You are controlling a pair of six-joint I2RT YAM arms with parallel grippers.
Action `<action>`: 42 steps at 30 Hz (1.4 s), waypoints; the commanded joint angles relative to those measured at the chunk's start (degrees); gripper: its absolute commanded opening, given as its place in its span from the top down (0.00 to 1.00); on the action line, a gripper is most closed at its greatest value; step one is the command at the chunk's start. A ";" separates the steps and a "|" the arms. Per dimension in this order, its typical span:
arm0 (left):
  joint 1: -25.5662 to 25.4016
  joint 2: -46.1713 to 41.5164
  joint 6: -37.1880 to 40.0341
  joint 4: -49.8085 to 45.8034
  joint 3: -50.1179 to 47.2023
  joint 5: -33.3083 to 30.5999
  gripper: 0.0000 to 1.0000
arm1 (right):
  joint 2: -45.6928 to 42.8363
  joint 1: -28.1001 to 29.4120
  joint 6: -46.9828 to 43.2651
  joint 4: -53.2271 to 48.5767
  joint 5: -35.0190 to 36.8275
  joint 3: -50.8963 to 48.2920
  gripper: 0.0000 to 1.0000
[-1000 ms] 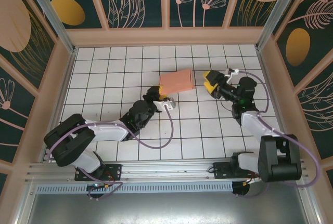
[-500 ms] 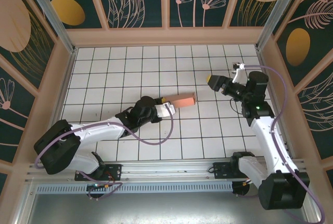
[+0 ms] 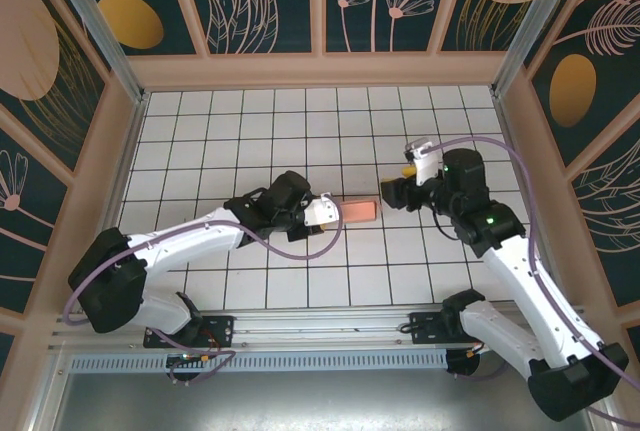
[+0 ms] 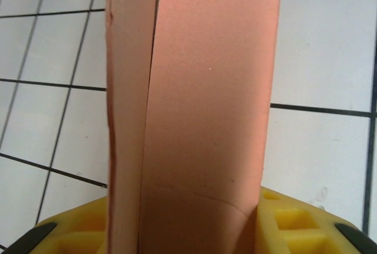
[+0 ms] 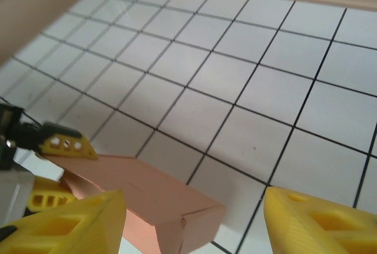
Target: Fold the paper box
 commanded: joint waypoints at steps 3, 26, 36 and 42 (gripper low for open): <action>0.89 3.35 -1.36 -7.16 4.03 4.50 0.70 | 3.56 4.70 -4.82 -4.30 7.45 0.10 0.38; 2.87 10.57 -5.59 -11.88 11.42 6.97 0.68 | 13.61 4.20 -1.29 -8.51 5.91 2.63 0.68; 2.98 13.73 -6.55 -15.15 13.43 8.45 0.68 | 14.41 3.15 -0.89 -7.64 3.01 1.86 0.77; 3.09 14.29 -7.00 -15.50 13.62 9.06 0.68 | 15.56 2.06 0.00 -8.27 2.33 1.63 0.85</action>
